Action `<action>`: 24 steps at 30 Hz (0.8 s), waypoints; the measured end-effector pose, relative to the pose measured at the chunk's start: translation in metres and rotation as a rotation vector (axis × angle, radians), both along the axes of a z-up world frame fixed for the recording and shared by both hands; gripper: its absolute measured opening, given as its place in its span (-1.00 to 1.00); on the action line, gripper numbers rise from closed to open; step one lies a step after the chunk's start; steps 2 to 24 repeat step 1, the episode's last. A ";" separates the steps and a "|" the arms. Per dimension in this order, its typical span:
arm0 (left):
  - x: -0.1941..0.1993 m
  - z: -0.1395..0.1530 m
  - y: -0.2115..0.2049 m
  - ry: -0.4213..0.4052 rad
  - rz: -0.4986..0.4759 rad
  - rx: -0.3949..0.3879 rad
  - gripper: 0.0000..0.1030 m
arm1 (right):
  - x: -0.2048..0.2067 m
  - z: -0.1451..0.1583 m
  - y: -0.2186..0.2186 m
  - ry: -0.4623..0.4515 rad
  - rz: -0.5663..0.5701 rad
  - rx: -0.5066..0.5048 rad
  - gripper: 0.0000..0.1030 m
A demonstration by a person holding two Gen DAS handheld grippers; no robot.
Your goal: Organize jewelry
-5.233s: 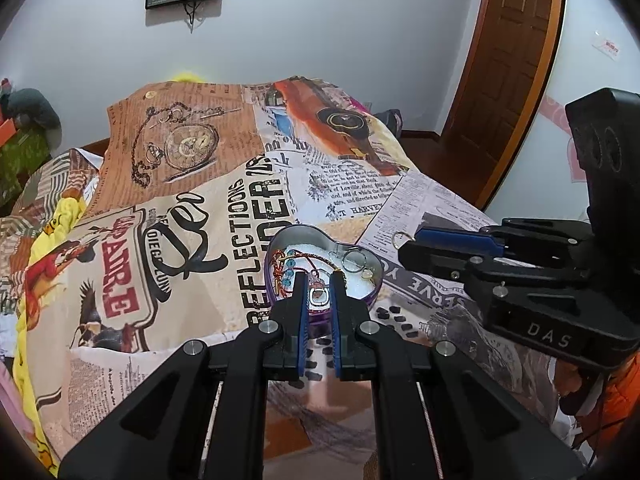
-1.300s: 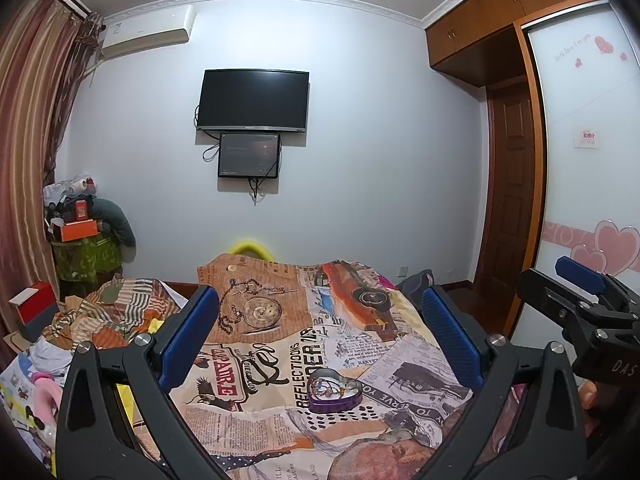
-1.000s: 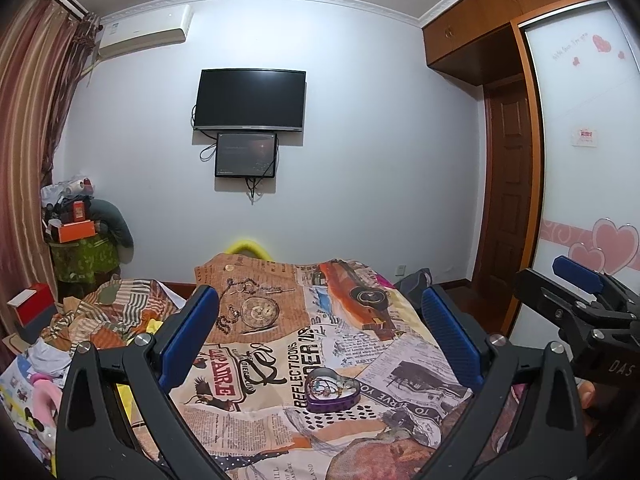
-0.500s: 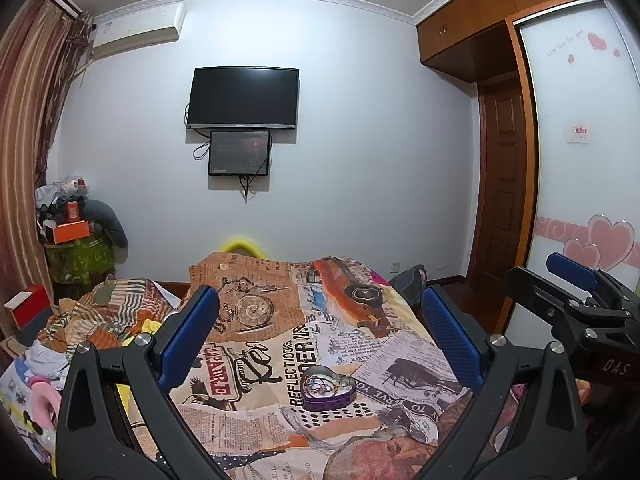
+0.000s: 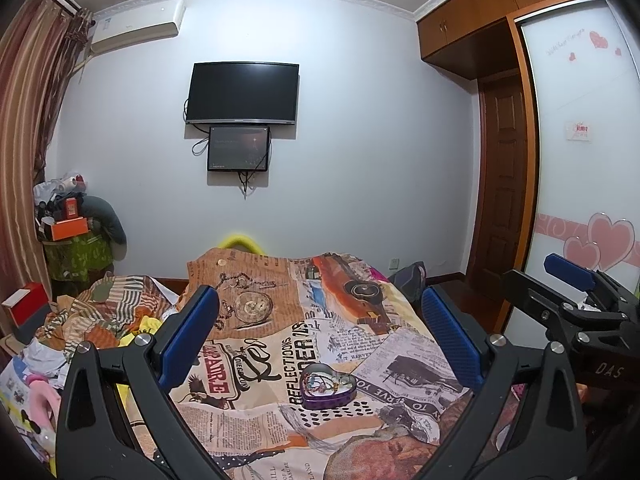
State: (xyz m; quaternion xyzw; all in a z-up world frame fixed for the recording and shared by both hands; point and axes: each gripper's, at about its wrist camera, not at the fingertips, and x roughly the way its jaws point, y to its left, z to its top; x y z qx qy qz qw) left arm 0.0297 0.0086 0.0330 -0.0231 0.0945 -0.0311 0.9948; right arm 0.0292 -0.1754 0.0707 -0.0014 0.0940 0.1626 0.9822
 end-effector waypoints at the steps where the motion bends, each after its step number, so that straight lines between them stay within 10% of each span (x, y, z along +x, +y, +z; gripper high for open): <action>1: 0.002 -0.001 0.000 0.003 -0.001 0.001 0.98 | 0.001 0.000 0.001 0.002 -0.001 0.000 1.00; 24: 0.002 -0.001 0.000 0.003 -0.001 0.001 0.98 | 0.001 0.000 0.001 0.002 -0.001 0.000 1.00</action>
